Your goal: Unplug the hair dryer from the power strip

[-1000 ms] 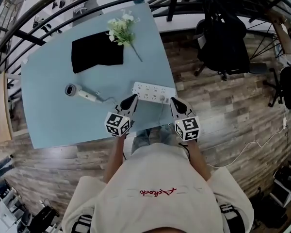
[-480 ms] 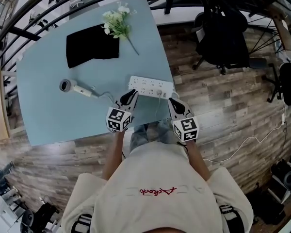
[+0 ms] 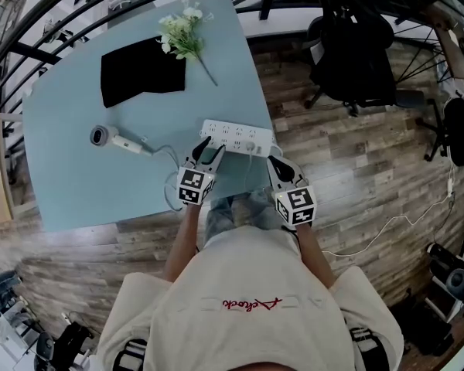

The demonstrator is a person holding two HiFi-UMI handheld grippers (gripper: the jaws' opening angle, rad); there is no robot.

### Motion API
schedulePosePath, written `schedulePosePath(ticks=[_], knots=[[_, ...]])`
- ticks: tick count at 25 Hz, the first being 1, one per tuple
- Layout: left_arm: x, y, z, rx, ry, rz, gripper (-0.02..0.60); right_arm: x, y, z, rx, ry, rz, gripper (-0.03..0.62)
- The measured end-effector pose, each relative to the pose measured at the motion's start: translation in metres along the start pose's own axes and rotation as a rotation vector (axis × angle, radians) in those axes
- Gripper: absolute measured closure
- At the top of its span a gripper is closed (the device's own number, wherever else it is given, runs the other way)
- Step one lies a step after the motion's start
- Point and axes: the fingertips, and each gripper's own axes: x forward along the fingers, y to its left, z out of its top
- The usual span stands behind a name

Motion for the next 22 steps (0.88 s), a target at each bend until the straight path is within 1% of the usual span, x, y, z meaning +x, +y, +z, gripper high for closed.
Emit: schedulePosePath(ticks=[3, 7, 13, 18, 22], knots=[[0.007, 0.000, -0.001, 0.008, 0.005, 0.002, 0.410, 0.001, 0.000, -0.001, -0.002, 0.004, 0.004, 0.577], [0.013, -0.002, -0.009, 0.017, 0.035, 0.006, 0.410, 0.001, -0.001, -0.002, -0.005, 0.008, 0.007, 0.577], [0.017, 0.001, -0.013, 0.032, 0.044, 0.038, 0.410, 0.004, -0.004, -0.005, -0.002, 0.013, 0.008, 0.577], [0.019, -0.001, -0.016, 0.096, 0.046, 0.056, 0.410, 0.008, -0.003, -0.009, -0.002, 0.023, 0.017, 0.577], [0.018, -0.001, -0.016, 0.088, 0.045, 0.059, 0.410, 0.010, 0.000, -0.012, -0.011, 0.027, 0.028, 0.577]])
